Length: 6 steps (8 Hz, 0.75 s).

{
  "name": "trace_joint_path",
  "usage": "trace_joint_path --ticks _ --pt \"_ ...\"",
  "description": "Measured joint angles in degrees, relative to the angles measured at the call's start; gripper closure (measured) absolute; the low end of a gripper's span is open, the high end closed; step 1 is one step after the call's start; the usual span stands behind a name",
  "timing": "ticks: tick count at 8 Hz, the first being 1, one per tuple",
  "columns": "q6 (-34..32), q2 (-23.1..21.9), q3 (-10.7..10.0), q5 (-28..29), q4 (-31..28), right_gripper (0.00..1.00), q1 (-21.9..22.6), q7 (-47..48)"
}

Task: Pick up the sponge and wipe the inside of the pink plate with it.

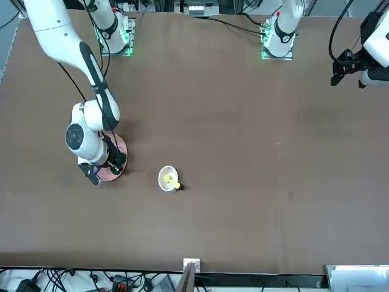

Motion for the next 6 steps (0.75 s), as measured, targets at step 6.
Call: trace_joint_path --ticks 6 --pt "-1.74 -6.70 -0.68 -0.01 -10.52 0.90 -2.72 -5.09"
